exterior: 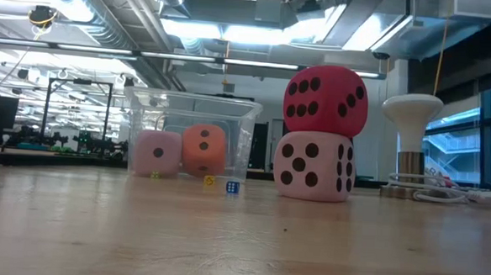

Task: Pick & Place Dice
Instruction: Put the small red dice into the transparent bin

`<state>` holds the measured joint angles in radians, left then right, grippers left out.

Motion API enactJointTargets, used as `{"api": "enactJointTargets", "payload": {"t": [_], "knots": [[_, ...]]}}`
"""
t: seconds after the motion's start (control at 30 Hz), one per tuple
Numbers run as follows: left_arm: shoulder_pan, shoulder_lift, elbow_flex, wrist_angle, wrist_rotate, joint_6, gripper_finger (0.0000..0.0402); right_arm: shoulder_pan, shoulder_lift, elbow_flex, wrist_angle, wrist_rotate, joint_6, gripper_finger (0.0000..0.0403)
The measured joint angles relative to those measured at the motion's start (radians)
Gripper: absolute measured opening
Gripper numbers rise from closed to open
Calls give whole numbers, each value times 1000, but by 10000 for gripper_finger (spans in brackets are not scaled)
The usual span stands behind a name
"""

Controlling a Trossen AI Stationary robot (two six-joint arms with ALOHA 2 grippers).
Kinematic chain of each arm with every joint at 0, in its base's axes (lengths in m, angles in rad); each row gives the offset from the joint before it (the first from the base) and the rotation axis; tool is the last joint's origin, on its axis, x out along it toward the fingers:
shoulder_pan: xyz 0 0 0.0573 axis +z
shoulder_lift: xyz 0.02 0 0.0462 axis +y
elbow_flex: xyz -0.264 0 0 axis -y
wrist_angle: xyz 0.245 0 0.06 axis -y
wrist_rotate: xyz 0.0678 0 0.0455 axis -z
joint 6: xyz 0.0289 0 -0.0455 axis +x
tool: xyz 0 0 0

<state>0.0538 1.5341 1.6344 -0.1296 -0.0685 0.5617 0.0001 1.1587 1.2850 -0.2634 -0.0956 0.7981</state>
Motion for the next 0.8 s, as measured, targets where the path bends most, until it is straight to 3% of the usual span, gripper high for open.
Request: {"api": "enactJointTargets", "payload": {"t": [0.3, 0.8], "knots": [[-30, -1, 0, 21, 2, 72, 215, -6, 3, 0, 4, -4, -13, 46], [-32, -3, 1, 59, -35, 115, 94, -6, 3, 0, 72, -29, 5, 46]]}}
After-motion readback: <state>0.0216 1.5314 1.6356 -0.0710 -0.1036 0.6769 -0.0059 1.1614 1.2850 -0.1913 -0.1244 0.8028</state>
